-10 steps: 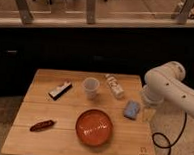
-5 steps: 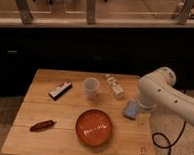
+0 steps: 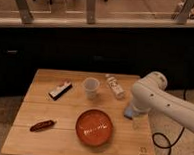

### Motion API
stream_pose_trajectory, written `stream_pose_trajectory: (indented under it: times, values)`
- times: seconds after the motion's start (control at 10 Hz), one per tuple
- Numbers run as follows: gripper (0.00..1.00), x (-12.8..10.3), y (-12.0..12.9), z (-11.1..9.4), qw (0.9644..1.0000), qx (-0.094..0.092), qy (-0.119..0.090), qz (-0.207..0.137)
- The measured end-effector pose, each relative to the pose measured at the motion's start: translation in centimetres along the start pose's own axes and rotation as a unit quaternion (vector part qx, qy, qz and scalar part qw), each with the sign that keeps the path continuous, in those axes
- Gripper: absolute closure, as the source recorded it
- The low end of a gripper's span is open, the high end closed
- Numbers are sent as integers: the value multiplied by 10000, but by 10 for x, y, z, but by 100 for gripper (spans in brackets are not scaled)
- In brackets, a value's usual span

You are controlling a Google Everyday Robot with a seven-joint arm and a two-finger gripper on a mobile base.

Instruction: Push the ceramic bowl across the table

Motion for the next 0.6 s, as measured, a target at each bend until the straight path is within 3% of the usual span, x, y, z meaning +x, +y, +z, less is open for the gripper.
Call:
stream_pose_trajectory:
  times: [0.6]
  values:
    - [20, -16, 8, 19, 9998, -121, -5, -187]
